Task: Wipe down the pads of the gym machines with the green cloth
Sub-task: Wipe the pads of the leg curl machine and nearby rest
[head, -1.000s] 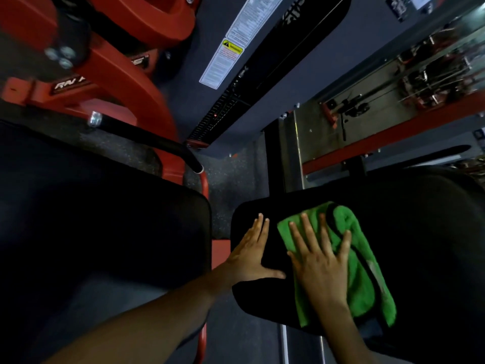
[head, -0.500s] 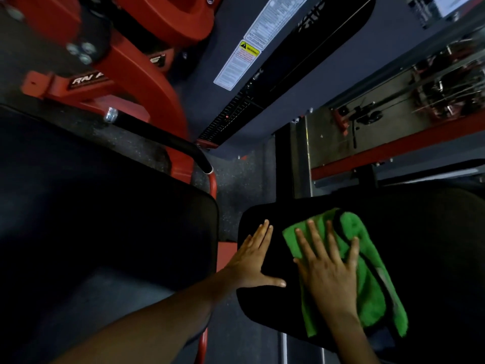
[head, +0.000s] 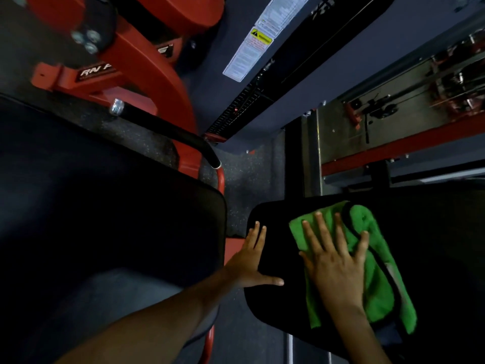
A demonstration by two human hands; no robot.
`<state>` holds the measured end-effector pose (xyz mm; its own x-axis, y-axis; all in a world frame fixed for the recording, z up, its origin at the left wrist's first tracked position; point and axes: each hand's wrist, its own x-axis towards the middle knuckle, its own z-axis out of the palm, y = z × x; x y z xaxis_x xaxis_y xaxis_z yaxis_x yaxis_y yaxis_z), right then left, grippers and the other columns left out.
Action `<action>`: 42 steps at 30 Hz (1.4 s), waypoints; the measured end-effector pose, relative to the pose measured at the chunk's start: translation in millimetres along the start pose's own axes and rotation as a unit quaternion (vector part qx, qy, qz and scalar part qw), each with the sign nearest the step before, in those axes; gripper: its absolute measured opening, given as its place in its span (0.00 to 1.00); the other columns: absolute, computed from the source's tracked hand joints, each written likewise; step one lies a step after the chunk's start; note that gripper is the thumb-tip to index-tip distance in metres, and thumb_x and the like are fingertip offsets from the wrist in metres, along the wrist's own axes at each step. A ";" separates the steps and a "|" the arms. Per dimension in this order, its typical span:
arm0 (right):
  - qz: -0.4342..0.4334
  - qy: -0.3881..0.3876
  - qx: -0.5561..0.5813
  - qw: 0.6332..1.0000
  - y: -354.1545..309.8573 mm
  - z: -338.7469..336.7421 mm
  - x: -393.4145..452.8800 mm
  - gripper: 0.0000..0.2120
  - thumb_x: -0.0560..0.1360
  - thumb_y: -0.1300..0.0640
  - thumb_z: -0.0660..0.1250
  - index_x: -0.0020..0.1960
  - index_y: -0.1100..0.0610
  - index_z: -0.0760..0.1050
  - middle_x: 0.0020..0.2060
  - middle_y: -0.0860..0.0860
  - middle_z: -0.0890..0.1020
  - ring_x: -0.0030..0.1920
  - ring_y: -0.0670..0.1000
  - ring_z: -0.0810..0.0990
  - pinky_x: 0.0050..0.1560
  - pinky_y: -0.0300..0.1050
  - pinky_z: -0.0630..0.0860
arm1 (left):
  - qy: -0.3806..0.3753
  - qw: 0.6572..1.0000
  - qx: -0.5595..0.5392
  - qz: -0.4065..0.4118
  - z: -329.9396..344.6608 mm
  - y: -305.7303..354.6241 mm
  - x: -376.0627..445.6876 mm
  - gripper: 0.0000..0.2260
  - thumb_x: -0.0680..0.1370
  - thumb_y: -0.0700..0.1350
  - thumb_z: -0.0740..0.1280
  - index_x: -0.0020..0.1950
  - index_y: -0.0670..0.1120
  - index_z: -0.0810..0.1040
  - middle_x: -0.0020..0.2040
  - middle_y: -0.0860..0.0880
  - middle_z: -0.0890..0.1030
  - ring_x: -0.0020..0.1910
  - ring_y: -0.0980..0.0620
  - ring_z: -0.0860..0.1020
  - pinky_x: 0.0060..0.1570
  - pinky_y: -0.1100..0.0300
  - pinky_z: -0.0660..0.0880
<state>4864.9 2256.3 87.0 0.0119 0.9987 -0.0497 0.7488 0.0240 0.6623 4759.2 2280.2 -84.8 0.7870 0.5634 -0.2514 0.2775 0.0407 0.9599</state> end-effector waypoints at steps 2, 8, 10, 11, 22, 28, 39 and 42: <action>0.036 0.010 -0.010 0.999 4.3 -3.5 12.1 0.27 0.73 0.47 0.56 0.69 0.54 0.72 0.71 0.55 0.70 0.70 0.59 0.61 0.69 0.66 0.34 | 0.006 1.000 -0.014 0.001 1.8 -1.9 -1.9 0.59 0.65 0.63 0.75 0.77 0.49 0.34 0.71 0.57 0.25 0.75 0.50 0.34 0.75 0.46 0.52; -0.019 -0.086 -0.067 0.994 -31.9 26.3 53.3 0.31 0.65 0.44 0.75 0.65 0.53 0.76 0.68 0.56 0.73 0.68 0.59 0.71 0.68 0.68 0.33 | -0.007 0.998 0.054 0.011 3.0 -8.9 -3.7 0.60 0.64 0.64 0.75 0.77 0.47 0.34 0.71 0.56 0.27 0.76 0.50 0.36 0.73 0.42 0.54; -0.067 -0.083 -0.042 0.993 -40.9 35.6 37.4 0.33 0.61 0.46 0.79 0.63 0.55 0.78 0.66 0.56 0.75 0.66 0.59 0.73 0.71 0.67 0.33 | -0.031 0.994 0.102 0.002 -0.7 -14.9 -4.9 0.60 0.65 0.65 0.74 0.76 0.48 0.32 0.72 0.56 0.26 0.76 0.51 0.35 0.72 0.38 0.54; -0.089 -0.080 -0.023 0.993 -42.0 36.7 26.3 0.33 0.59 0.48 0.80 0.62 0.57 0.78 0.65 0.57 0.76 0.66 0.59 0.73 0.71 0.66 0.33 | -0.041 0.991 0.124 0.000 -2.3 -16.9 -5.2 0.59 0.65 0.65 0.74 0.76 0.49 0.32 0.72 0.56 0.26 0.76 0.50 0.35 0.72 0.37 0.53; -0.086 -0.160 -0.069 0.981 -70.6 39.8 56.8 0.29 0.81 0.46 0.50 0.78 0.54 0.47 0.77 0.57 0.46 0.77 0.59 0.46 0.53 0.71 0.21 | -0.038 0.986 0.160 -0.002 4.8 -27.0 -11.9 0.55 0.69 0.67 0.68 0.76 0.45 0.33 0.76 0.49 0.30 0.76 0.50 0.36 0.72 0.40 0.43; -0.098 -0.096 -0.019 0.990 -61.6 53.6 18.9 0.35 0.59 0.48 0.80 0.63 0.56 0.77 0.66 0.55 0.75 0.66 0.57 0.72 0.71 0.65 0.38 | -0.078 0.986 0.141 -0.041 8.5 -28.8 -18.6 0.48 0.76 0.62 0.63 0.75 0.40 0.33 0.76 0.43 0.33 0.76 0.48 0.35 0.74 0.44 0.42; -0.143 -0.128 -0.047 0.980 -94.2 70.3 39.6 0.36 0.58 0.47 0.80 0.61 0.60 0.78 0.63 0.60 0.76 0.64 0.59 0.74 0.69 0.64 0.36 | -0.066 0.992 0.099 -0.044 13.1 -35.8 -25.6 0.48 0.75 0.60 0.67 0.76 0.41 0.35 0.78 0.45 0.37 0.77 0.48 0.40 0.75 0.49 0.45; -0.160 -0.082 -0.012 0.984 -80.8 74.4 9.0 0.36 0.49 0.53 0.84 0.55 0.61 0.81 0.57 0.59 0.81 0.59 0.59 0.75 0.72 0.61 0.38 | -0.072 0.994 0.079 -0.034 17.5 -33.6 -31.4 0.50 0.74 0.59 0.69 0.77 0.43 0.34 0.78 0.46 0.36 0.77 0.50 0.39 0.75 0.48 0.44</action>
<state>4853.8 2260.0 -22.5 -0.1137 0.9187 -0.3783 0.7156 0.3398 0.6102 4734.8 2246.7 -111.3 0.8312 0.4386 -0.3416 0.4068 -0.0611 0.9115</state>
